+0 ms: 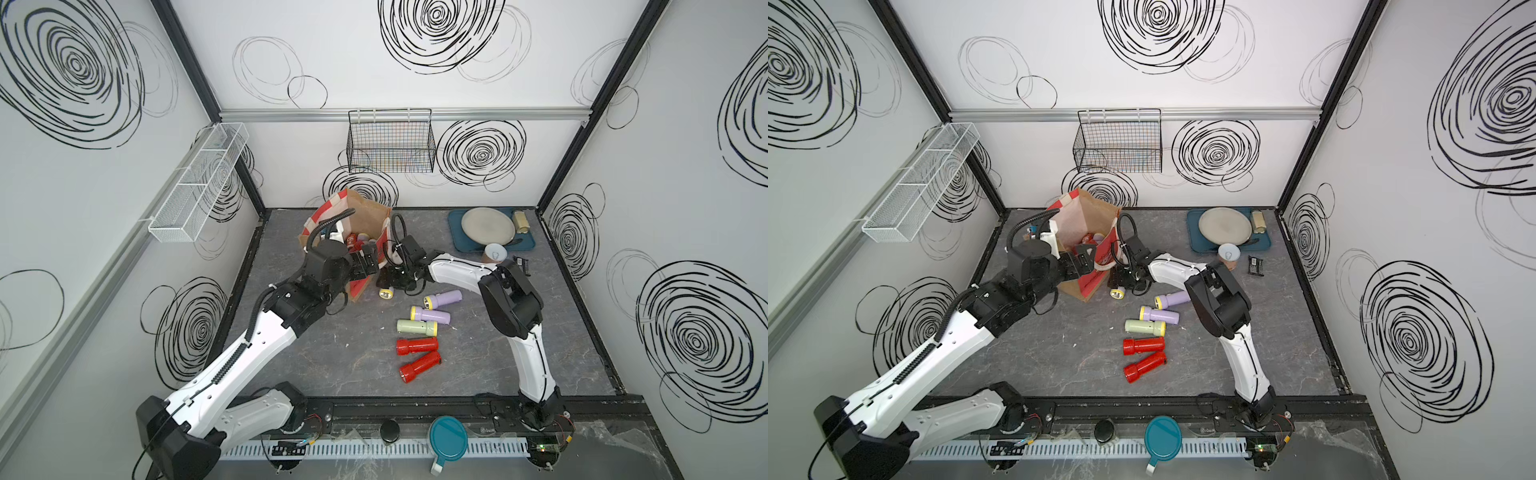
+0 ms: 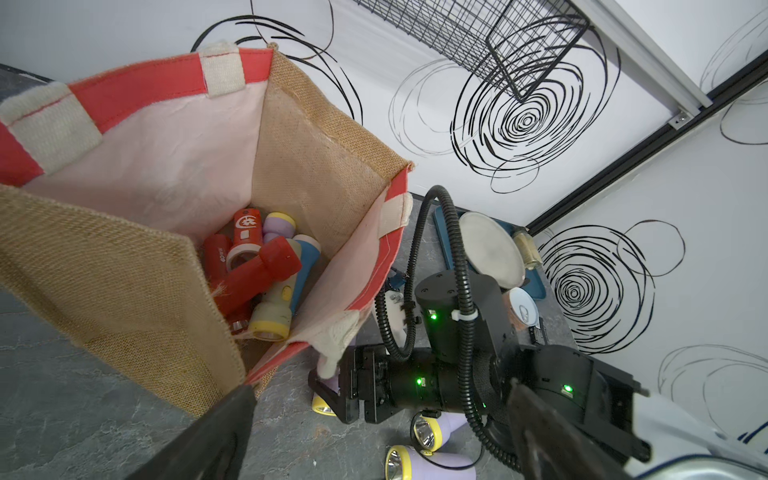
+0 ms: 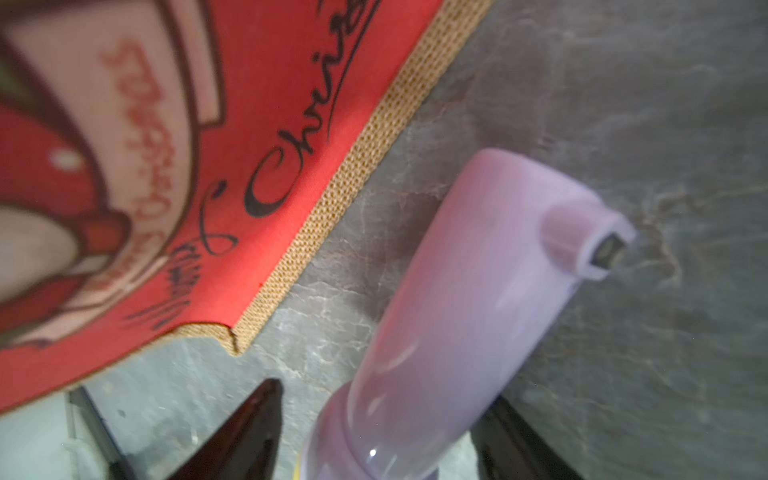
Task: Put the flashlights into the tote bags
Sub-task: Pick up the flashlight from the center of the board.
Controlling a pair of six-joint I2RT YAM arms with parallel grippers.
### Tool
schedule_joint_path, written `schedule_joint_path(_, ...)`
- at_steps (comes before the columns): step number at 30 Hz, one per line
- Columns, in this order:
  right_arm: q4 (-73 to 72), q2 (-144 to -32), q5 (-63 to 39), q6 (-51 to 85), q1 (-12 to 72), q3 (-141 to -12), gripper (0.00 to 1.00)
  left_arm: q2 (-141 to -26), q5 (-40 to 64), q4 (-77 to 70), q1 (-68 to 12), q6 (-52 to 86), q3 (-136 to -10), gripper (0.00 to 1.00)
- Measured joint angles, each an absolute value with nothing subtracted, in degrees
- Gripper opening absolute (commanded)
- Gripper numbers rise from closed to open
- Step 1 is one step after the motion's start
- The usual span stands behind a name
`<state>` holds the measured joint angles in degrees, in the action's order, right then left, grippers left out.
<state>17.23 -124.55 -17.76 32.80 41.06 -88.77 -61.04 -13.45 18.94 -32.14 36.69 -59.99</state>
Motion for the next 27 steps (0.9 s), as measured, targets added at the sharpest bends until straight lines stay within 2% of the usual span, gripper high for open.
schedule_joint_path(4, 19.8, -124.7, -14.9, 31.7, 41.3, -89.3, 0.50, -60.0, -13.3, 18.3, -31.4, 37.2, -58.9, 0.98)
schedule_joint_path(9, 20.5, -124.1, -12.6, 30.0, 41.4, -88.7, 0.37, -59.5, -13.3, 17.3, -31.3, 37.5, -58.0, 0.98)
schedule_joint_path(18, 18.6, -116.2, -9.7, 26.3, 39.9, -77.8, 0.03, -59.5, -12.8, 15.5, -31.3, 37.7, -56.9, 0.98)
schedule_joint_path(20, 17.9, -113.8, -9.7, 25.3, 39.3, -74.5, 0.00, -59.6, -12.5, 14.9, -31.3, 37.7, -56.9, 0.98)
schedule_joint_path(27, 12.6, -100.3, -11.6, 23.7, 36.8, -63.1, 0.00, -61.0, -9.3, 12.6, -31.4, 37.3, -56.9, 0.97)
